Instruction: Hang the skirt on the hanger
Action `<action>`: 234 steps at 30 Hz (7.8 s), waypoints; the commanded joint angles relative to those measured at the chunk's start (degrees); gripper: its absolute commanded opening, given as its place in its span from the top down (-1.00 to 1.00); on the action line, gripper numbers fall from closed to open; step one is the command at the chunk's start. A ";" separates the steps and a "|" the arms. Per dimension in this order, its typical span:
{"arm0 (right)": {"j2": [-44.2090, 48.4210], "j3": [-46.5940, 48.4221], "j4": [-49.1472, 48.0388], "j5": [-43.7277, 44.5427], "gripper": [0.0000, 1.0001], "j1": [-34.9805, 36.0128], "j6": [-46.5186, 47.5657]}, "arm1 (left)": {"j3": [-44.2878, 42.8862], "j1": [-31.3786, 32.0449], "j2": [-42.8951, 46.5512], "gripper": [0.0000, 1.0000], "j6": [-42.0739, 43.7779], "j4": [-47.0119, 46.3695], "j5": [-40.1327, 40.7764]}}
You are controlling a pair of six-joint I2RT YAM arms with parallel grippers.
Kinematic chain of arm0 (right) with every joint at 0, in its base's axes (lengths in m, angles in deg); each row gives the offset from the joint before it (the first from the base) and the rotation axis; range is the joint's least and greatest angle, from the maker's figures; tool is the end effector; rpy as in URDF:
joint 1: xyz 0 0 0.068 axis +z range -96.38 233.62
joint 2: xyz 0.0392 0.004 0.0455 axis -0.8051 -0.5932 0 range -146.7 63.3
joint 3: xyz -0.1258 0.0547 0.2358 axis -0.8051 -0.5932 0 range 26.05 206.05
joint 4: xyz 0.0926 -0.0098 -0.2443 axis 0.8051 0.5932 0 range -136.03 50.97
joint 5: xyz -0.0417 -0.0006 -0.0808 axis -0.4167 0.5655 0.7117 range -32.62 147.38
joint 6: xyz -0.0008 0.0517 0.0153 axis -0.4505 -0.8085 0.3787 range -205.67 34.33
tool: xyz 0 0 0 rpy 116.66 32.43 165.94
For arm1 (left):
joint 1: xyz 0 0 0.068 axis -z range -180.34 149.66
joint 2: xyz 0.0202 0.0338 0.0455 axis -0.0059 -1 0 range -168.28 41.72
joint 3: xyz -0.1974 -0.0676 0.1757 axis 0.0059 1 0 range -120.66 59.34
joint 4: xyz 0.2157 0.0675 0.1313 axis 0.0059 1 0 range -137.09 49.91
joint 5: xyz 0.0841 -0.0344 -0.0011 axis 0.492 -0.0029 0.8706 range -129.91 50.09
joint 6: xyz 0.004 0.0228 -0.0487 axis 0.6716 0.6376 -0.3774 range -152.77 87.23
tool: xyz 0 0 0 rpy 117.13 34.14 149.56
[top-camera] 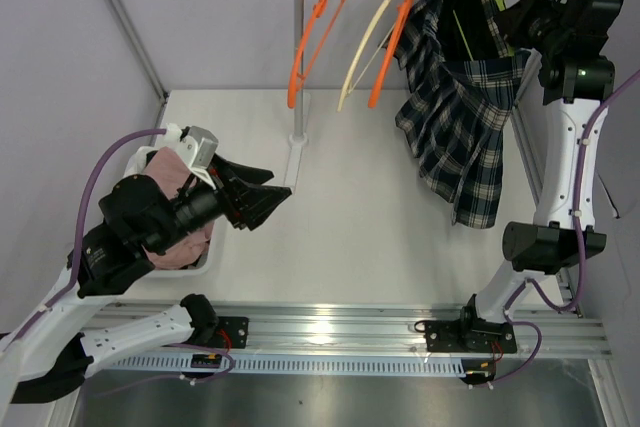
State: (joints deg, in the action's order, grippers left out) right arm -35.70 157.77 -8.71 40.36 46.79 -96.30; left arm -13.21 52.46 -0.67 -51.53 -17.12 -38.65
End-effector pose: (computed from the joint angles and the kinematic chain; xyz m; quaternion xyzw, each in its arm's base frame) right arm 0.3415 -0.0305 0.5485 0.0111 0.7336 0.1309 0.6668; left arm 0.0709 -0.0921 0.4668 0.1992 0.6773 -0.4078 0.5791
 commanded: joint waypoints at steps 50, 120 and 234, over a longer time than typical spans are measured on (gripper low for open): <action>7.94 -11.04 -9.82 10.51 -0.67 -2.40 -6.24 | 0.75 -0.32 -1.64 -0.32 2.06 0.87 4.45; 58.92 -80.39 -2.95 32.57 -0.40 53.76 -29.44 | 27.11 -35.92 -21.94 -0.26 -17.01 7.20 51.39; 36.95 -78.53 -2.95 52.27 0.99 71.52 -6.50 | 33.52 -25.38 -16.40 -0.04 -7.95 -14.59 -22.62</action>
State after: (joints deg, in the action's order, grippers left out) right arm -3.03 80.72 -8.80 93.72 119.81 -99.56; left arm 18.61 26.27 -16.63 -56.80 -22.73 -64.20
